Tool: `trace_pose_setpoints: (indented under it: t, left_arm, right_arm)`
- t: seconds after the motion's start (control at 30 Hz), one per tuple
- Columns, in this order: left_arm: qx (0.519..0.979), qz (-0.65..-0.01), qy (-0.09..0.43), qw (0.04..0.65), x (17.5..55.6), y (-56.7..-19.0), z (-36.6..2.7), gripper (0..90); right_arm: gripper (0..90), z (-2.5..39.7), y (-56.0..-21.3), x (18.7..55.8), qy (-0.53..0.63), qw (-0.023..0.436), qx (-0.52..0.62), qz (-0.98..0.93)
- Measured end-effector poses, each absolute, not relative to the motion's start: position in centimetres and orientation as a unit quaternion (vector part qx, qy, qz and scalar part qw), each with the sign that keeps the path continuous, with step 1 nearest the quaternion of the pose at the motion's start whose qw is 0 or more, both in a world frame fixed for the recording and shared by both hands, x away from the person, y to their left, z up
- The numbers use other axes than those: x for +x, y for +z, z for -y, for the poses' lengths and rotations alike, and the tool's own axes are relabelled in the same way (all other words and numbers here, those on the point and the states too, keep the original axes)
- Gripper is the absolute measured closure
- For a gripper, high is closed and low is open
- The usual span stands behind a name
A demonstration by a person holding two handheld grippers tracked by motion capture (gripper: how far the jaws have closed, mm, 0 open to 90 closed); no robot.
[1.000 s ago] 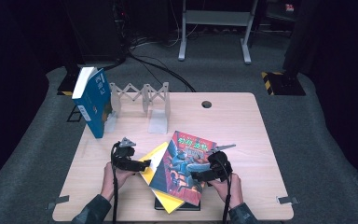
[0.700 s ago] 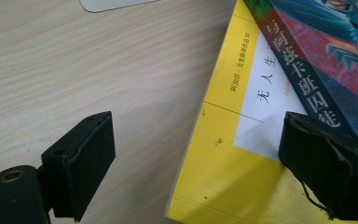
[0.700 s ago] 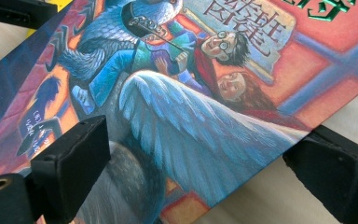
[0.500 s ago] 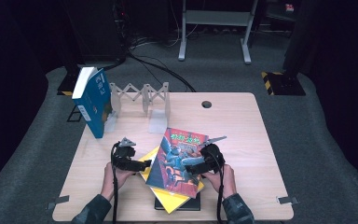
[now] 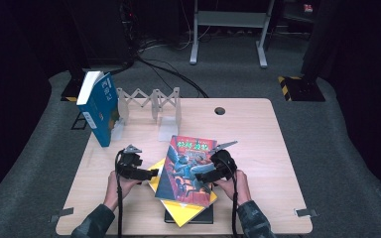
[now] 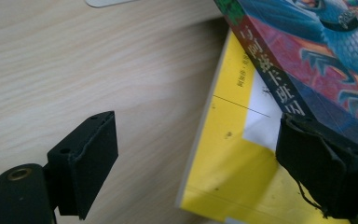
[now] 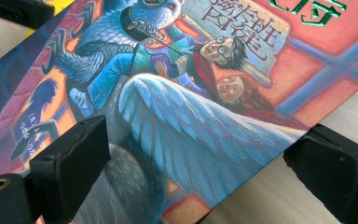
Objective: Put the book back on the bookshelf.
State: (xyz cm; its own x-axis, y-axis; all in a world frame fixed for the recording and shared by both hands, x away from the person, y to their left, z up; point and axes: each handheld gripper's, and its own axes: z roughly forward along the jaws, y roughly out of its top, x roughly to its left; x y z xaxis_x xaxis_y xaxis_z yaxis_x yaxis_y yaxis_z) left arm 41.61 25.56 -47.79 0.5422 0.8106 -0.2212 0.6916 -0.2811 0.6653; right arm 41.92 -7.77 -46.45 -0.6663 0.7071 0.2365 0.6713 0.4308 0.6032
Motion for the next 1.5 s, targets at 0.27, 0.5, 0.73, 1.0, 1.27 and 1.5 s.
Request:
trace_pose_setpoints:
  t: [0.27,0.5,0.73,1.0,1.27,1.5]
  left_arm:
    - [0.775,-0.490,0.058,0.395,44.0,-46.3,-25.5,5.0]
    - [0.767,-0.500,0.023,0.401,47.3,-47.2,-23.7,2.6]
    - [0.766,-0.508,0.009,0.394,48.4,-48.0,-23.1,1.9]
    - [0.772,-0.491,-0.013,0.403,48.7,-48.1,-22.6,5.6]
    - [0.758,-0.496,-0.043,0.422,49.1,-48.4,-22.2,13.9]
    - [0.755,-0.500,-0.031,0.422,48.8,-47.8,-22.2,16.5]
  right_arm:
    - [6.7,7.3,-46.5,42.7,0.351,0.028,0.389,-0.851]
    - [6.8,6.7,-46.7,43.2,0.360,0.026,0.381,-0.851]
    - [6.9,5.9,-46.8,43.3,0.368,0.020,0.366,-0.855]
    - [6.9,4.8,-46.9,43.3,0.371,0.020,0.359,-0.856]
    - [7.0,4.8,-46.9,43.3,0.372,0.019,0.360,-0.855]
    - [7.1,4.9,-46.9,43.3,0.373,0.018,0.357,-0.856]
